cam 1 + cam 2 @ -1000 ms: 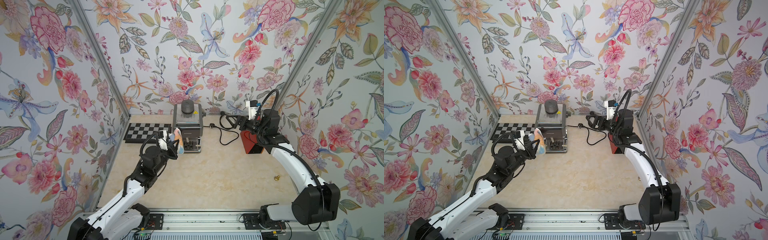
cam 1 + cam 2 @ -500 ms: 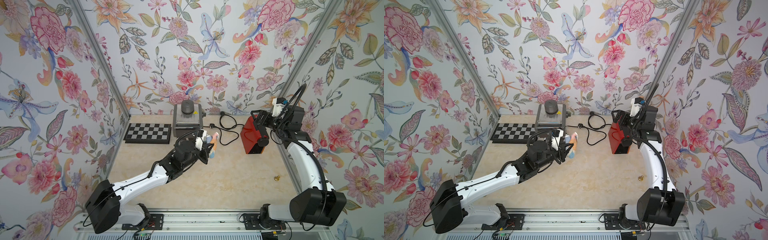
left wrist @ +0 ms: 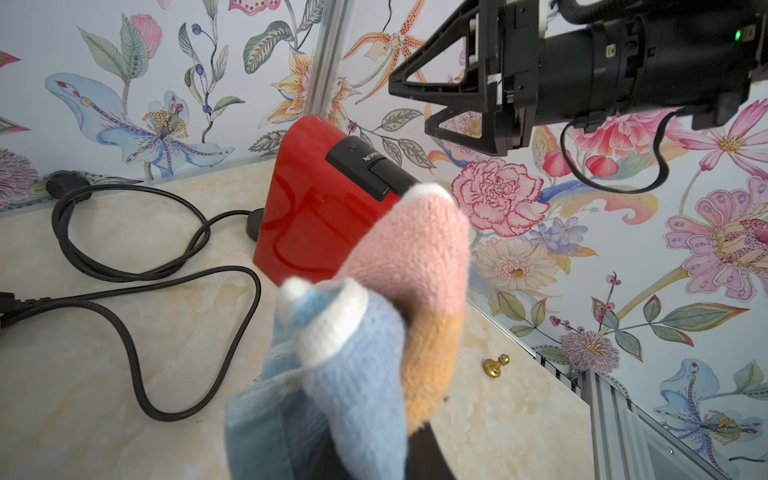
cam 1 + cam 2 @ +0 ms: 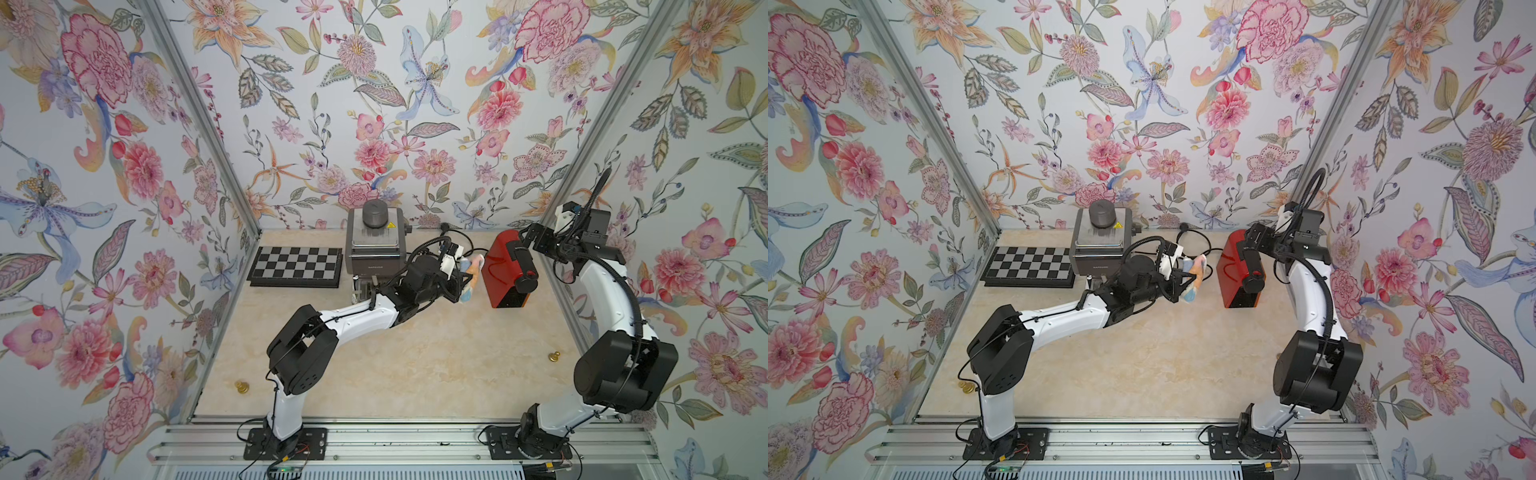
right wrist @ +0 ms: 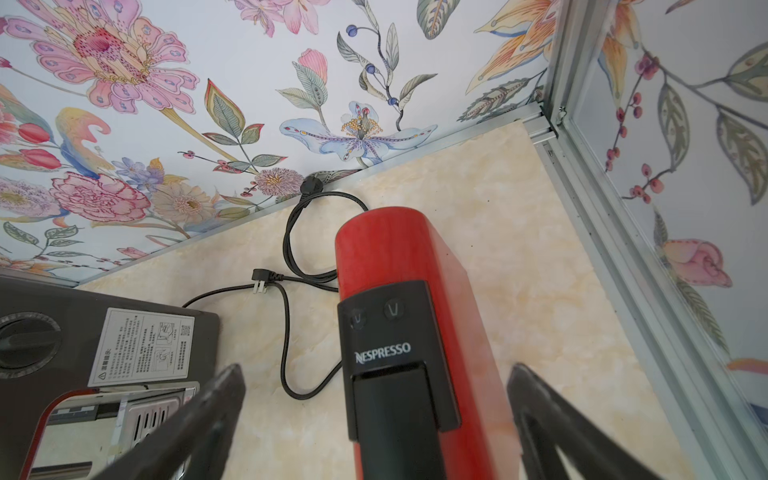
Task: Wipe the surface of a coffee machine
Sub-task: Move the coffee machine to the center of the board.
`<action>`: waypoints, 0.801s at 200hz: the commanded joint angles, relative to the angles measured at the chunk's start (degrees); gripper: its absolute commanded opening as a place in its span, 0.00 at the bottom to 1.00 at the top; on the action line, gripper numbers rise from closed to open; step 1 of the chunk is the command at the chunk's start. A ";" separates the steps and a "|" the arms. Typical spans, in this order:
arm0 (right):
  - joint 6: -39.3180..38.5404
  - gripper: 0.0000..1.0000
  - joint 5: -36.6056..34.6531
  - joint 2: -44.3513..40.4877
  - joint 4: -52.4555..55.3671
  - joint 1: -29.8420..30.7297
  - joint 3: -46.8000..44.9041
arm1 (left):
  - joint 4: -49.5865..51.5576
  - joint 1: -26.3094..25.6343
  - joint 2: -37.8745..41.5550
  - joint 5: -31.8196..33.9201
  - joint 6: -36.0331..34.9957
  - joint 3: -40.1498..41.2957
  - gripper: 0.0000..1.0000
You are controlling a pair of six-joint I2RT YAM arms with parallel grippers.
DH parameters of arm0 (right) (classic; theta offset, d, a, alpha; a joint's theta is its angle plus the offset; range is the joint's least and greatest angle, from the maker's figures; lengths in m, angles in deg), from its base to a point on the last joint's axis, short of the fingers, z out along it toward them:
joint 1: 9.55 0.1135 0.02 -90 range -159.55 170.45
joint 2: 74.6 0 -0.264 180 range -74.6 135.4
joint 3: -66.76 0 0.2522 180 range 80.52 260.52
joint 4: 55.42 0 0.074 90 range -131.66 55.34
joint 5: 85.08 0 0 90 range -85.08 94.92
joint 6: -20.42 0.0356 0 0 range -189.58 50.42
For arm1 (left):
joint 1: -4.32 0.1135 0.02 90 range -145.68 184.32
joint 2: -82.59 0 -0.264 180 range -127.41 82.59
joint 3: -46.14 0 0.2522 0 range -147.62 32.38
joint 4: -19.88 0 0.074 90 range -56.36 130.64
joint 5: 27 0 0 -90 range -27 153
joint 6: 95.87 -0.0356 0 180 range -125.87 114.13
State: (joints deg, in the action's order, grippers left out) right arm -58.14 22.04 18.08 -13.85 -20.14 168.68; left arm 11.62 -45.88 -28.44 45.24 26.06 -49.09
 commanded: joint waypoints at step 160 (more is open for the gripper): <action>-16.66 1.00 -13.09 25.20 33.77 7.71 33.86 | -14.16 10.49 12.23 -3.88 4.68 20.73 0.00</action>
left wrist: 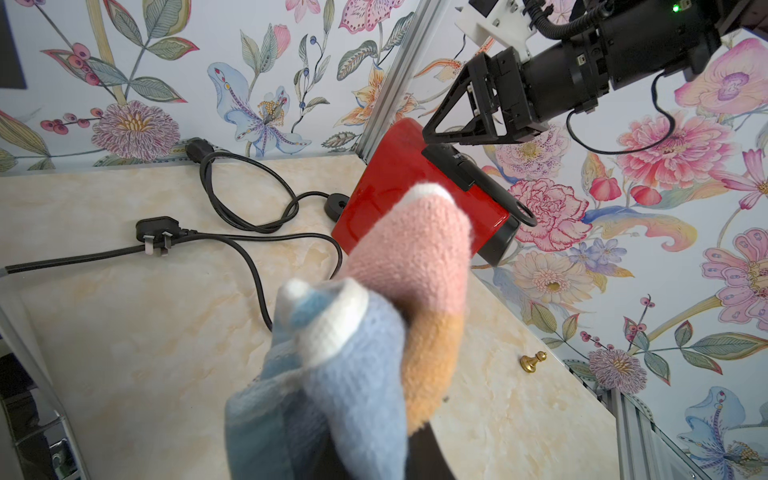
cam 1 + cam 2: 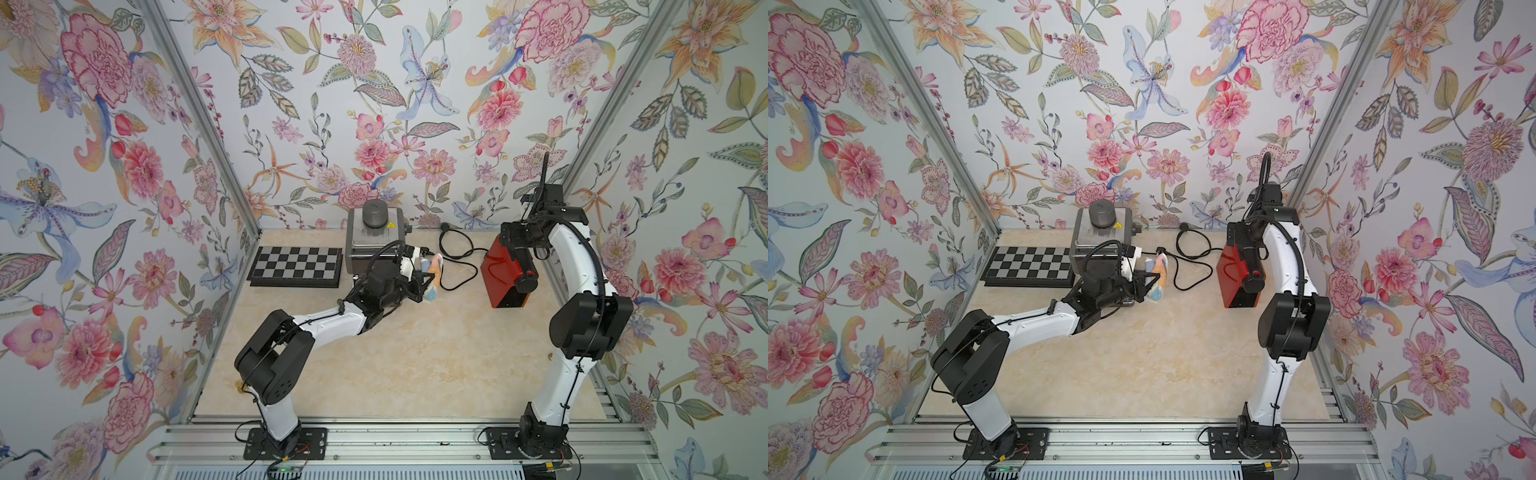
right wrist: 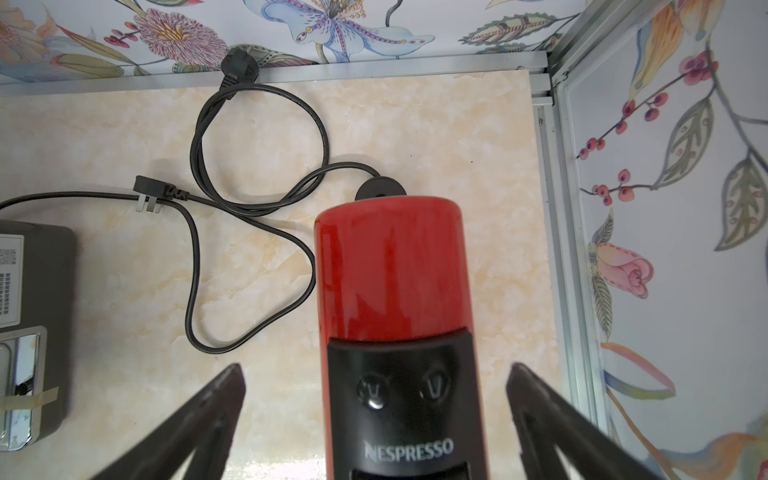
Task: Wipe the surface of a coffee machine
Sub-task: Move the coffee machine to the center of the board.
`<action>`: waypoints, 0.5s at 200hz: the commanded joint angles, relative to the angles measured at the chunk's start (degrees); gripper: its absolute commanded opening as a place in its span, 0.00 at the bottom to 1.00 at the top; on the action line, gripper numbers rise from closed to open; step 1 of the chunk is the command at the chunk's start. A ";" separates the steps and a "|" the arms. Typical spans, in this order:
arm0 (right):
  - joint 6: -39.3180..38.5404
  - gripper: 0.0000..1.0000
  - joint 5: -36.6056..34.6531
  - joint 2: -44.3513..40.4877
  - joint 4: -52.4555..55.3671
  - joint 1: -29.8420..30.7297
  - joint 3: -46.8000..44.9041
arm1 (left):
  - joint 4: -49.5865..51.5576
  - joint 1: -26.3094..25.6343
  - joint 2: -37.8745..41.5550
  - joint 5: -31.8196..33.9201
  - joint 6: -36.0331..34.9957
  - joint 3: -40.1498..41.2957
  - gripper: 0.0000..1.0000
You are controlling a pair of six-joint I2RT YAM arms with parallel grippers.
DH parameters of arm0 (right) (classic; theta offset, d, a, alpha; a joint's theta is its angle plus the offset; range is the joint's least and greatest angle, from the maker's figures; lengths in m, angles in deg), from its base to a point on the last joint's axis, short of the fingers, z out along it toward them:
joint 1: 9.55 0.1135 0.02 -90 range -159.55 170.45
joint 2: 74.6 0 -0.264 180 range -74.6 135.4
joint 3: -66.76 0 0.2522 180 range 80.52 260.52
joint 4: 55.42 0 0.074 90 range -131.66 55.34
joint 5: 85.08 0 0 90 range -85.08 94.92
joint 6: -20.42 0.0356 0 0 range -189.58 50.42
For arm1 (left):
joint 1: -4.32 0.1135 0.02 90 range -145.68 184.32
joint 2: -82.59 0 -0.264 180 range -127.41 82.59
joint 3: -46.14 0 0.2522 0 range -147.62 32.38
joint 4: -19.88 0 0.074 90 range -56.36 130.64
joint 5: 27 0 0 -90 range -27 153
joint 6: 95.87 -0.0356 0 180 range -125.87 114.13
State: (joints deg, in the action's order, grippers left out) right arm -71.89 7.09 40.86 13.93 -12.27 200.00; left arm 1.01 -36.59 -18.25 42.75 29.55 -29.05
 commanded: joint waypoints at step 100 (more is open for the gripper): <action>-6.26 0.94 0.60 7.59 10.14 0.24 5.79 | -4.62 2.32 1.50 -2.33 1.97 1.39 0.00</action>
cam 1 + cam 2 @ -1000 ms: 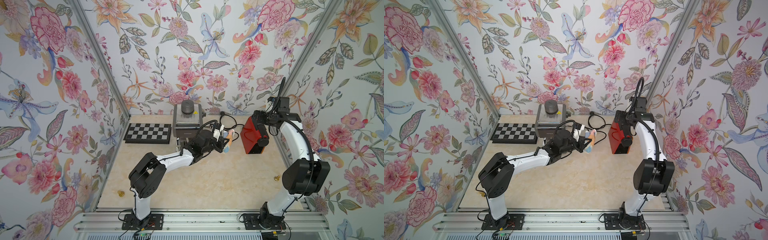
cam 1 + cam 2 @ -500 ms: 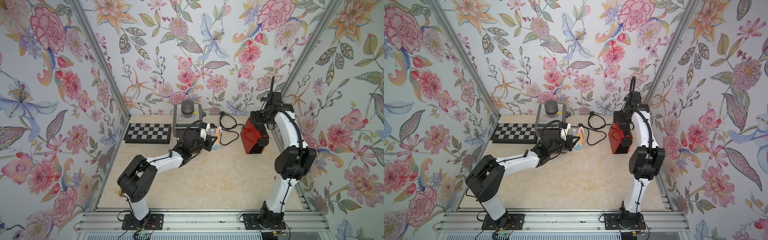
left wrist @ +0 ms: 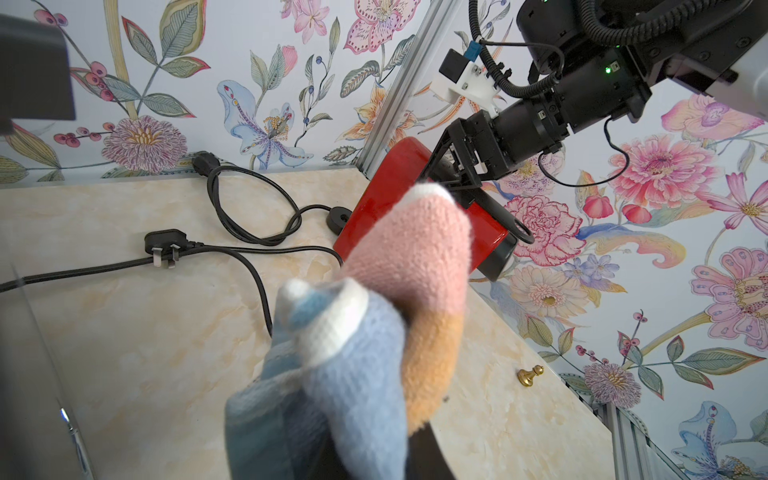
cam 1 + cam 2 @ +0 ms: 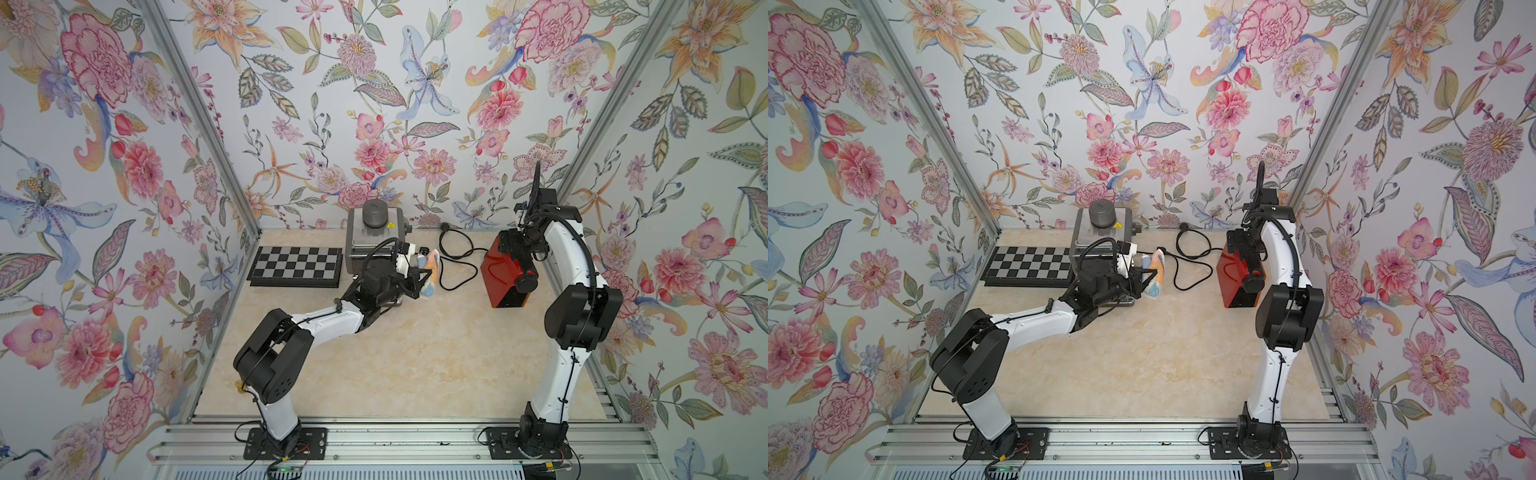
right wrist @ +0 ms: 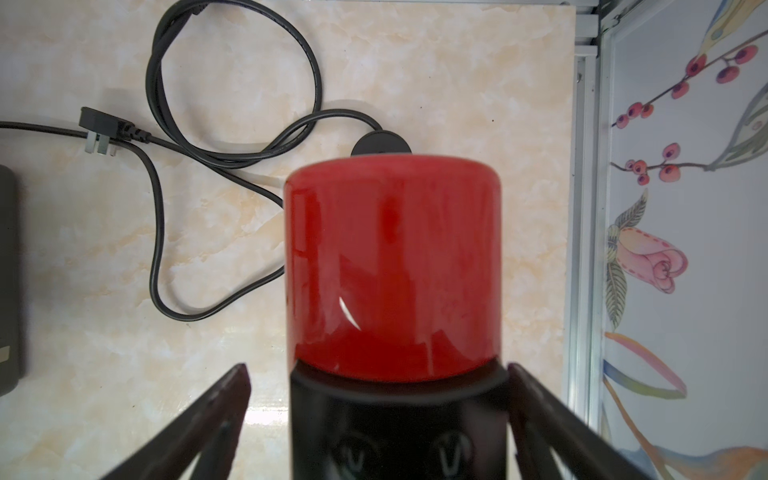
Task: Wipe the surface of a coffee machine
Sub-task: Move the coffee machine to the center of the board.
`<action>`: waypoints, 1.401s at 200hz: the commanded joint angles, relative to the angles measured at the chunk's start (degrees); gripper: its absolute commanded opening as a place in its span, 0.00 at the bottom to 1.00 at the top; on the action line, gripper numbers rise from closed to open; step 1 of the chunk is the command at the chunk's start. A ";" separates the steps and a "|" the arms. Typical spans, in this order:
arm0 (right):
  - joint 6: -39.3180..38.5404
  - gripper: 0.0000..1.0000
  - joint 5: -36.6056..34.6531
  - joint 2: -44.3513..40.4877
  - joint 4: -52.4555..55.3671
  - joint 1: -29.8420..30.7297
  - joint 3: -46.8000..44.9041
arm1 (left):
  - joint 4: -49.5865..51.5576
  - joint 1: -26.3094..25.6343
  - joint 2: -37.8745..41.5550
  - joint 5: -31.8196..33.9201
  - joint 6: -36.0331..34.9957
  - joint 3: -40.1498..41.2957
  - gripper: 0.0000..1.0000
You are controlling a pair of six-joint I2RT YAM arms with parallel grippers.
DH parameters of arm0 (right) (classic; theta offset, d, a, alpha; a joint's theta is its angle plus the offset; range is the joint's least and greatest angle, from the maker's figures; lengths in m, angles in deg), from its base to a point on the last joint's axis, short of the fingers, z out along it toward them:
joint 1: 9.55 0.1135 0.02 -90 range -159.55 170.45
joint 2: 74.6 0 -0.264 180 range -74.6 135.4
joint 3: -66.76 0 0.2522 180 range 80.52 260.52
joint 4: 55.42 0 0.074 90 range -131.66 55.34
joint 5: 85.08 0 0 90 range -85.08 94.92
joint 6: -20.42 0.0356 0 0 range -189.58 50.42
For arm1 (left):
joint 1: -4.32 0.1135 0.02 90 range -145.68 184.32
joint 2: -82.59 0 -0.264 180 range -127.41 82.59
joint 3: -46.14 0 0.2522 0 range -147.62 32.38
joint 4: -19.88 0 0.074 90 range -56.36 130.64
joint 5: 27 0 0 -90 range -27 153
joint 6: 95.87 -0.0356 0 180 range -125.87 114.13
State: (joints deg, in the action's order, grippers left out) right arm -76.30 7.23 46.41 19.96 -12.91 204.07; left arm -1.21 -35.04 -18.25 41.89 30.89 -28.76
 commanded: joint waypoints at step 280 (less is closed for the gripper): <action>2.92 0.29 1.68 -5.05 6.84 6.06 3.14 | -1.80 3.05 7.48 -0.57 -0.01 5.69 0.00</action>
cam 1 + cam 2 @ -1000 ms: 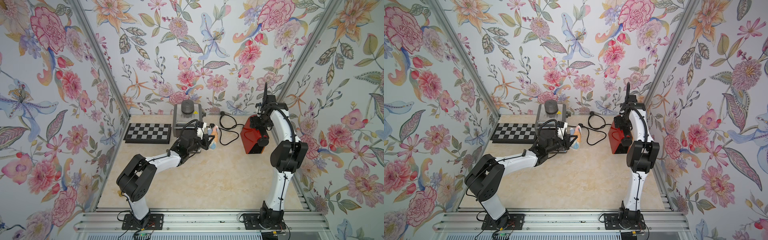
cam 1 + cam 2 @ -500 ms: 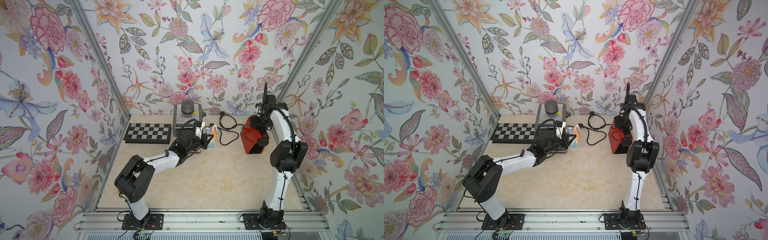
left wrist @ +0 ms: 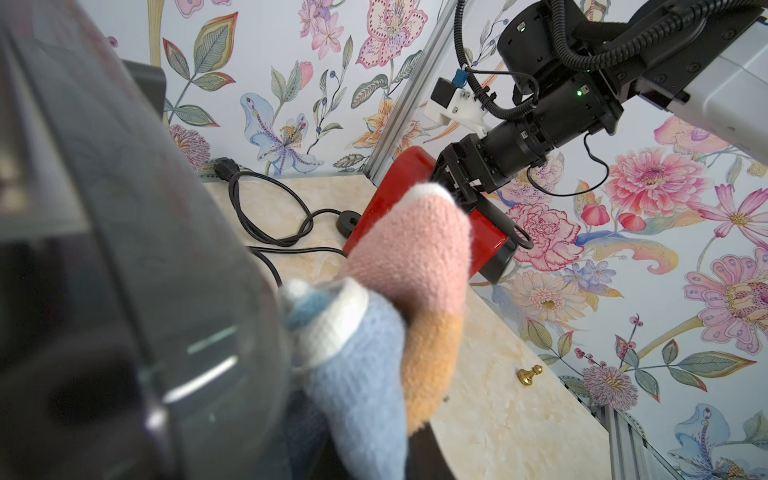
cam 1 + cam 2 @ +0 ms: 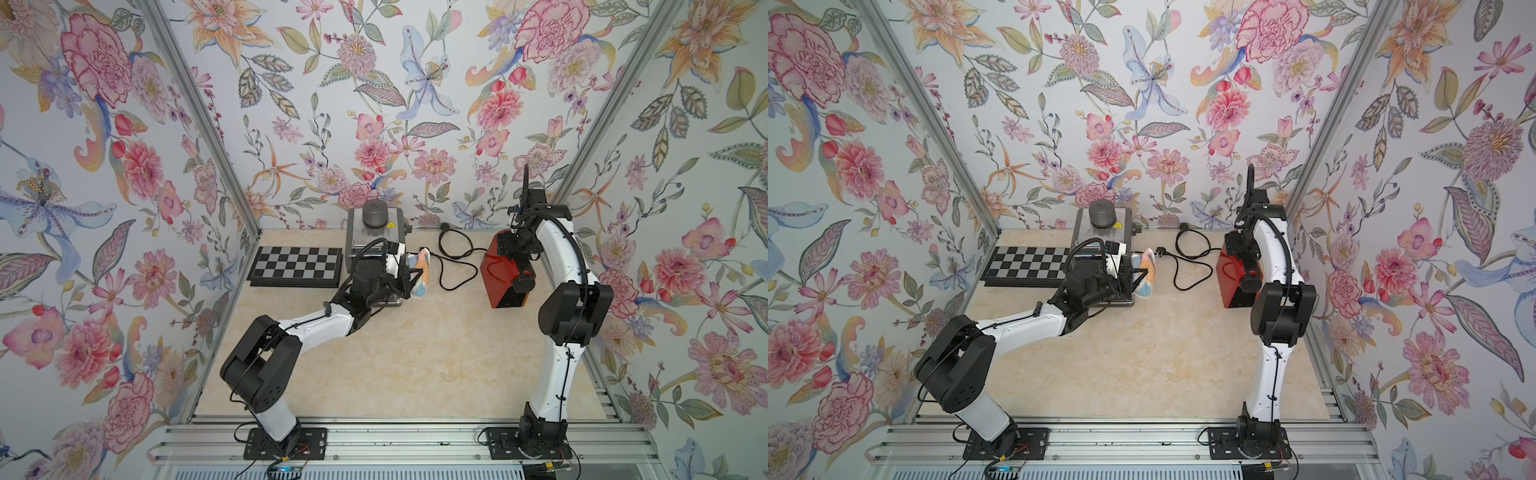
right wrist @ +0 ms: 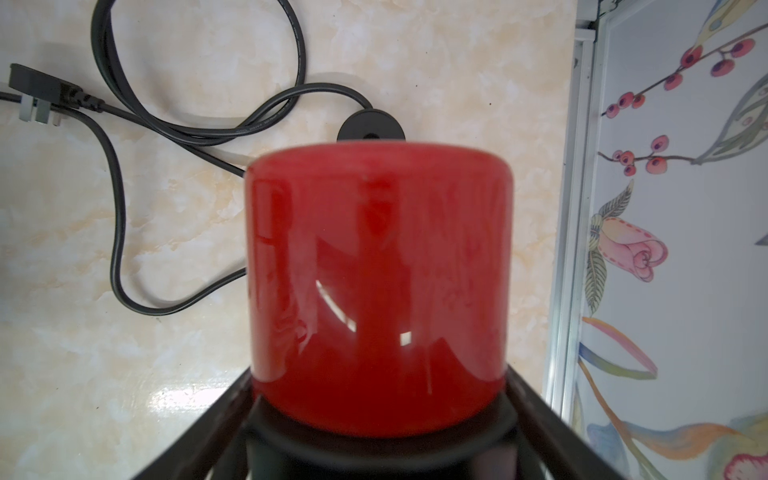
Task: Wipe the surface of a coffee machine
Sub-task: Move the coffee machine to the center of the board.
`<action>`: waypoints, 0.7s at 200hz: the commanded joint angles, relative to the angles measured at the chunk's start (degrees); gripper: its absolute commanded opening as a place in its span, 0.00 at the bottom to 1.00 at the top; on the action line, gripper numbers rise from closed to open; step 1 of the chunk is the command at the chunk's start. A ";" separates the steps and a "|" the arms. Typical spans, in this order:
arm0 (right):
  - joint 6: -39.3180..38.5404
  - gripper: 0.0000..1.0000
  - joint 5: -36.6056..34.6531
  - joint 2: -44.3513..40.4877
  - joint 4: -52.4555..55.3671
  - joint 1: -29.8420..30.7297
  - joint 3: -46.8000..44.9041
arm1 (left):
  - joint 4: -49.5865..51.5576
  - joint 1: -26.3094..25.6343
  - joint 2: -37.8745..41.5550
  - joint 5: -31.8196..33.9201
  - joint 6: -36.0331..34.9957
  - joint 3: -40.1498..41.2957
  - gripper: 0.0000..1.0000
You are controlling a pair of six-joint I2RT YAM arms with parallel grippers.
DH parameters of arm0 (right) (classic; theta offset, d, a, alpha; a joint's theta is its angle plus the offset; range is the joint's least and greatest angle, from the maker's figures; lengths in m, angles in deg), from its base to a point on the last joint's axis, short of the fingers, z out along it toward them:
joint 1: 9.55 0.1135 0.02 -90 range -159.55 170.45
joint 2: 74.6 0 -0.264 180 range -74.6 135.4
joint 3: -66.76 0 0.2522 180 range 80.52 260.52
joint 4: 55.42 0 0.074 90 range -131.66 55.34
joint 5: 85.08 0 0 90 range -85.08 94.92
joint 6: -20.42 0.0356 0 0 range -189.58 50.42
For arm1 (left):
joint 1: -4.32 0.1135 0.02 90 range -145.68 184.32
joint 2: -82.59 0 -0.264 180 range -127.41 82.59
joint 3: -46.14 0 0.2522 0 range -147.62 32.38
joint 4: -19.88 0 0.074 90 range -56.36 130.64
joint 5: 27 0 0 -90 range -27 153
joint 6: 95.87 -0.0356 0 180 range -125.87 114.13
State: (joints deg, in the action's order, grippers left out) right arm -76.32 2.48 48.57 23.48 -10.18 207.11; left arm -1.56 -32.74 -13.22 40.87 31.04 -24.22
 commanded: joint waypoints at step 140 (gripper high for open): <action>7.30 0.26 3.17 -18.13 5.41 9.96 -8.20 | -1.39 2.24 7.73 0.01 -0.99 3.95 0.00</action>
State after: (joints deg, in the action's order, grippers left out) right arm -71.58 3.77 40.99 28.18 -3.16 198.30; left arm -1.56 -31.67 -9.49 40.76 31.00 -21.09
